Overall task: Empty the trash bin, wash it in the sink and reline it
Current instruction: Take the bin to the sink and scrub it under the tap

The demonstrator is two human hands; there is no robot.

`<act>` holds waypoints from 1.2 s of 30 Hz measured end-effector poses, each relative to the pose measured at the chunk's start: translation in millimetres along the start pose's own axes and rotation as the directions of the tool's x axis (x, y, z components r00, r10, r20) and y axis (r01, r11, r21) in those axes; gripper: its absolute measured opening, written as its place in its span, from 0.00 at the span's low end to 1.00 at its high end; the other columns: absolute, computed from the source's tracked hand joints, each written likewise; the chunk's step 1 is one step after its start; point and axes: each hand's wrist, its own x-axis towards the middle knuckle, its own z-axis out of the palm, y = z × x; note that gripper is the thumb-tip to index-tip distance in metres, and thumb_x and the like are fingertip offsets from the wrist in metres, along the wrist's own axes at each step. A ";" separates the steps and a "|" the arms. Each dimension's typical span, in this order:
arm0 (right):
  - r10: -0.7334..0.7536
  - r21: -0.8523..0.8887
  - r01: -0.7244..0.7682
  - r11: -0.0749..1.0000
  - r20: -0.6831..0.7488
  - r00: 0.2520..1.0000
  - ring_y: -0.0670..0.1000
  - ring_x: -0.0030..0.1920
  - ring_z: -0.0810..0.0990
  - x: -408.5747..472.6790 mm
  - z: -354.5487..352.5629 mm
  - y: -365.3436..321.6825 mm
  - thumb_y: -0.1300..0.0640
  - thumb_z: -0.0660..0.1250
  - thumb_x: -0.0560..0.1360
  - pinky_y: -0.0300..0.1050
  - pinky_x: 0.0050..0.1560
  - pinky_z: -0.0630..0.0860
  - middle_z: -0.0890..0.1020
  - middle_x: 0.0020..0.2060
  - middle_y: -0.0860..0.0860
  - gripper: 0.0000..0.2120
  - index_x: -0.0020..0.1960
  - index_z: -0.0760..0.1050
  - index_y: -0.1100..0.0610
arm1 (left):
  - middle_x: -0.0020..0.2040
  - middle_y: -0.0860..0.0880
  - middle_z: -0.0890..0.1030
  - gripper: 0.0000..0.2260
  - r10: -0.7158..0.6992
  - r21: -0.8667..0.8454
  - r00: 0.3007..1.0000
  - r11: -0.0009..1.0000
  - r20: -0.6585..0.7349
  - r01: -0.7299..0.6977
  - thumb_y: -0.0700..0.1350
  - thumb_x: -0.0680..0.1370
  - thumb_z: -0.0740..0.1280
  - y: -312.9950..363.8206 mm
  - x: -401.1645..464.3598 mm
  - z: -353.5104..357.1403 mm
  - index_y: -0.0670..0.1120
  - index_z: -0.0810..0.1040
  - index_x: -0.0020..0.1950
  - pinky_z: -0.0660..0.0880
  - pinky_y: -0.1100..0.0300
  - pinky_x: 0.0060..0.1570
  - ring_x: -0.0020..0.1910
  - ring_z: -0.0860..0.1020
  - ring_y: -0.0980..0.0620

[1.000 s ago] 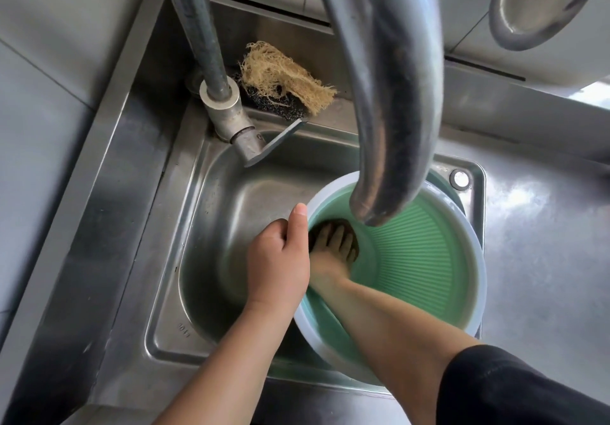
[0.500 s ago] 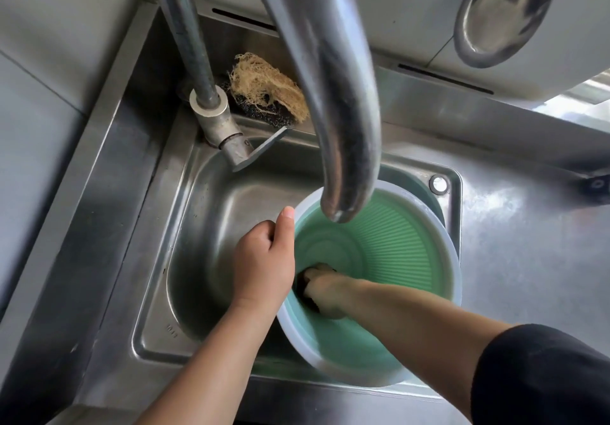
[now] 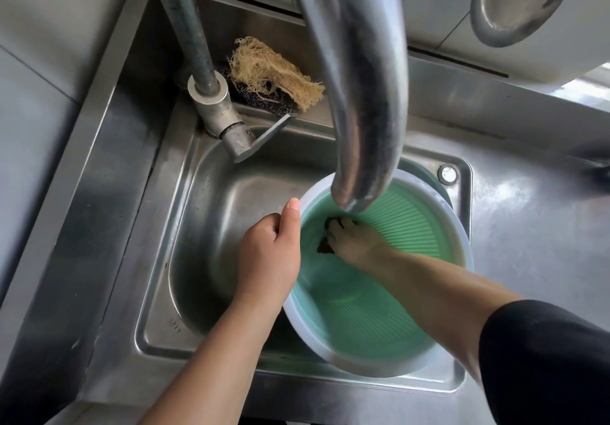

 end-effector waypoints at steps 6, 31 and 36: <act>0.300 0.087 -0.322 0.943 0.200 0.933 0.60 0.65 0.73 -2.7 9.8 -16.3 0.44 0.52 0.83 0.52 0.64 0.71 0.72 0.67 0.61 0.29 0.73 0.64 0.65 | 0.23 0.53 0.70 0.27 0.038 -0.008 0.995 0.999 -0.090 -0.039 0.62 0.80 0.61 -0.4 -5.5 2.8 0.45 0.66 0.29 0.66 0.56 0.30 0.27 0.67 0.50; 0.025 0.317 -0.269 -0.909 0.688 0.725 0.51 0.28 0.74 -5.4 -52.2 -71.8 0.54 0.58 0.78 0.42 0.37 0.73 0.76 0.29 0.50 0.13 0.35 0.71 0.53 | 0.26 0.54 0.74 0.26 0.054 0.000 0.999 0.999 -0.006 -0.054 0.65 0.78 0.59 -7.4 -4.4 5.0 0.46 0.71 0.31 0.68 0.57 0.34 0.30 0.72 0.53; 0.059 0.434 -0.265 -0.861 0.602 0.797 0.52 0.31 0.77 -39.9 -85.2 -65.6 0.55 0.60 0.78 0.46 0.41 0.77 0.79 0.32 0.53 0.08 0.45 0.76 0.56 | 0.29 0.51 0.77 0.26 0.058 0.010 0.998 0.998 -0.016 -0.058 0.64 0.80 0.58 -6.4 -7.5 0.2 0.46 0.74 0.32 0.69 0.57 0.34 0.32 0.75 0.52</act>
